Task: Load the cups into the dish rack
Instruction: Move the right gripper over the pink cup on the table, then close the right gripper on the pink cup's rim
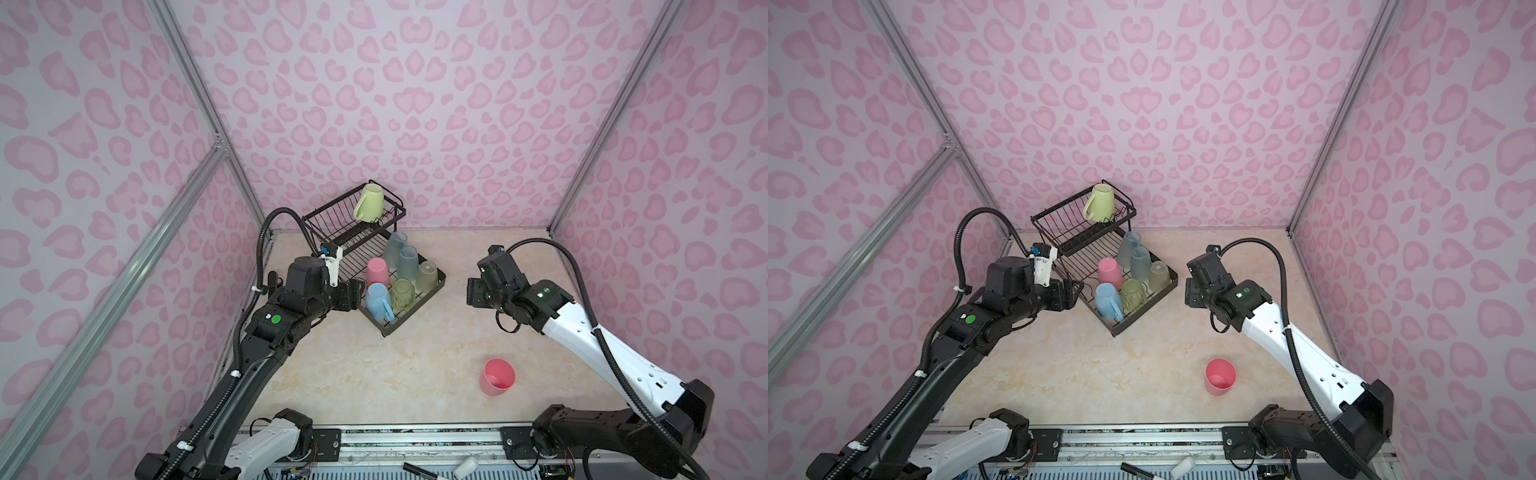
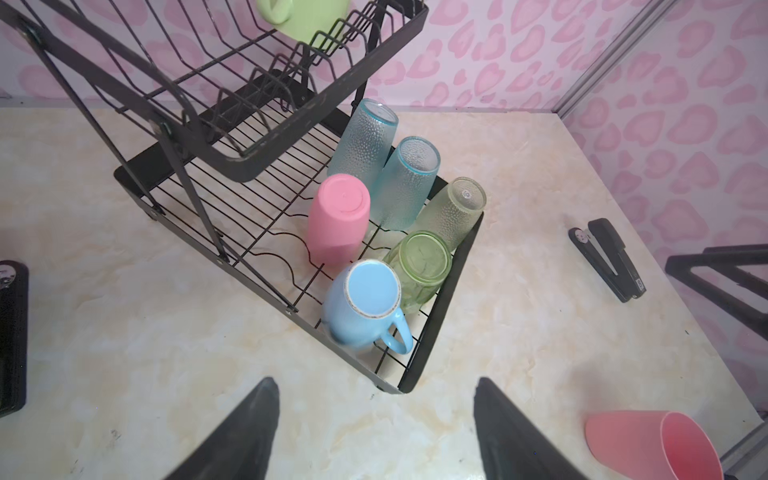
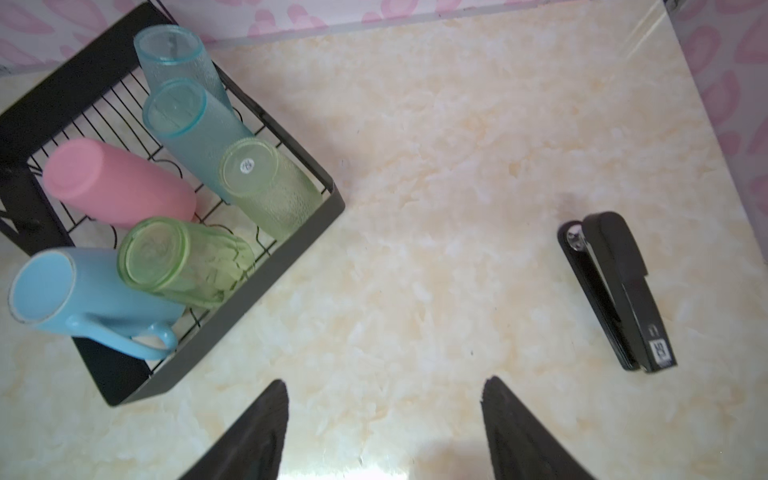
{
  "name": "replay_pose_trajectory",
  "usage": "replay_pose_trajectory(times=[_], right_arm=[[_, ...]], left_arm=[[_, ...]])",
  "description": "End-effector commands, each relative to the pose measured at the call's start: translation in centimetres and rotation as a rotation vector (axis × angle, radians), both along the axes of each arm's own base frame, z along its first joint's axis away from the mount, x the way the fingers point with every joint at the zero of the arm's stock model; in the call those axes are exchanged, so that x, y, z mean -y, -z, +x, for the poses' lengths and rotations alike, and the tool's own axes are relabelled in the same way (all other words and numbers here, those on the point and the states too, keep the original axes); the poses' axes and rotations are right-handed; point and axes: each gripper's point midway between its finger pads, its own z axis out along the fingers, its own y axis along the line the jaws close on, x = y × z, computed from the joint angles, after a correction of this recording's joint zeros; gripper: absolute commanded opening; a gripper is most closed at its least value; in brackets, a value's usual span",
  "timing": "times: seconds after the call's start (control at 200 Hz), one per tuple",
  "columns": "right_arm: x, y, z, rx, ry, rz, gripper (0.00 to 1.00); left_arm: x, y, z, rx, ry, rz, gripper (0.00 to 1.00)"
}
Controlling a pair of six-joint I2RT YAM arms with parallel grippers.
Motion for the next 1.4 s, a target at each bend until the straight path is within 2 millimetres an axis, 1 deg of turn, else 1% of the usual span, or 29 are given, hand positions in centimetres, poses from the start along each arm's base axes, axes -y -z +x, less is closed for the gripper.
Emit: replay_pose_trajectory(times=[0.0, 0.12, 0.21, 0.25, 0.32, 0.415, 0.5, 0.59, 0.72, 0.895, 1.115, 1.275, 1.395], right_arm=[[1.9, 1.4, -4.5, -0.141, 0.017, -0.113, 0.71], [2.0, 1.1, -7.7, -0.189, 0.010, -0.177, 0.68], [2.2, 1.4, -10.2, -0.234, 0.019, -0.192, 0.66], [2.2, 1.5, -11.2, -0.248, 0.015, -0.191, 0.64], [2.2, 1.7, -12.6, -0.265, 0.009, -0.173, 0.60], [1.9, 2.3, -13.7, -0.293, 0.003, -0.134, 0.54], [1.6, 2.7, -14.2, -0.313, -0.009, -0.122, 0.50], [1.2, 4.0, -14.6, -0.357, -0.032, -0.136, 0.47], [-0.1, 6.0, -15.2, -0.408, -0.066, -0.113, 0.46], [-1.5, 8.0, -15.6, -0.427, -0.085, -0.022, 0.44], [-1.6, 10.5, -16.4, -0.479, -0.077, -0.014, 0.38], [-0.8, 12.1, -16.7, -0.501, -0.060, -0.043, 0.33], [-0.1, 12.6, -16.5, -0.497, -0.038, -0.057, 0.28]], left_arm=[[0.3, -0.8, -0.2, 0.037, 0.016, 0.002, 0.76], [0.7, -0.7, -0.4, 0.031, 0.033, 0.000, 0.76], [0.6, -0.5, -0.3, 0.026, 0.028, 0.007, 0.76], [0.5, -0.5, -0.3, 0.026, 0.024, 0.011, 0.76], [0.4, -0.4, -0.3, 0.025, 0.015, 0.019, 0.76], [0.3, -0.3, -0.2, 0.026, 0.009, 0.026, 0.76], [0.3, 0.1, 0.0, 0.015, 0.007, 0.032, 0.76], [0.3, 0.2, 0.0, 0.012, 0.007, 0.033, 0.76], [0.1, 0.2, 0.1, 0.014, -0.002, 0.042, 0.76], [0.0, 0.4, 0.2, 0.011, -0.006, 0.049, 0.76], [-0.2, 0.4, 0.2, 0.012, -0.014, 0.058, 0.76], [-0.2, 0.5, 0.2, 0.011, -0.018, 0.061, 0.76], [-0.3, 0.5, 0.2, 0.012, -0.019, 0.064, 0.76]])
